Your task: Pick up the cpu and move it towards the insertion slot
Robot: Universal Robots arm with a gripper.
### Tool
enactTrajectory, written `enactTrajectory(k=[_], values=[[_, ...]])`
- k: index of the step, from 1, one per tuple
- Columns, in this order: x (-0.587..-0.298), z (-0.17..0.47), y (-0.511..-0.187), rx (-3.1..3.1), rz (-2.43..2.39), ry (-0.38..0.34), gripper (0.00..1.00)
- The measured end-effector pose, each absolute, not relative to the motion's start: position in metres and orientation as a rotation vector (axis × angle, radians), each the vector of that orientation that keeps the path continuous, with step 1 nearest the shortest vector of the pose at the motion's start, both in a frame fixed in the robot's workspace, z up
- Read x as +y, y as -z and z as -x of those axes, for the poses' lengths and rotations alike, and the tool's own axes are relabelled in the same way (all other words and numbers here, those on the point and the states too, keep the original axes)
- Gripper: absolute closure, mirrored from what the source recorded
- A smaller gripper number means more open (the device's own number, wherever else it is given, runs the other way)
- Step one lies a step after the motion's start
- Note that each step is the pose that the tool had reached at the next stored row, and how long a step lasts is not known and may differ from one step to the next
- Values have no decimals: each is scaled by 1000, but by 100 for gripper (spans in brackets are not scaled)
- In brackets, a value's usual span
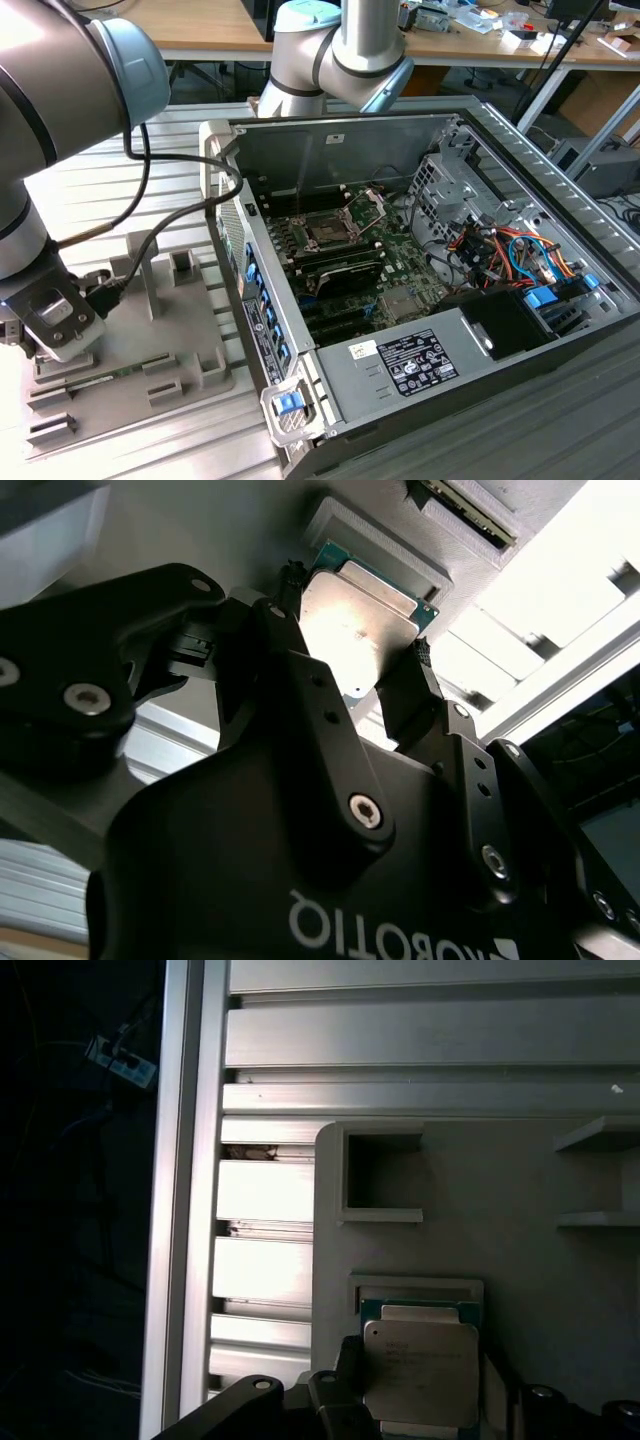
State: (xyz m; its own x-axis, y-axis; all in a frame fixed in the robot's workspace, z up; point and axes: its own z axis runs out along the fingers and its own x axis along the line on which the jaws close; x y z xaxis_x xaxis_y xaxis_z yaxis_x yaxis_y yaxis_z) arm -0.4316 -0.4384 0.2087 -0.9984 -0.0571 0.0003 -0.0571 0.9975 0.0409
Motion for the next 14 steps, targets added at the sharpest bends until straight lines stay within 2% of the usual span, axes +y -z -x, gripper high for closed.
enactTrajectory(k=[14], values=[[-438, 432, -215, -3138, -90, 64, 45]])
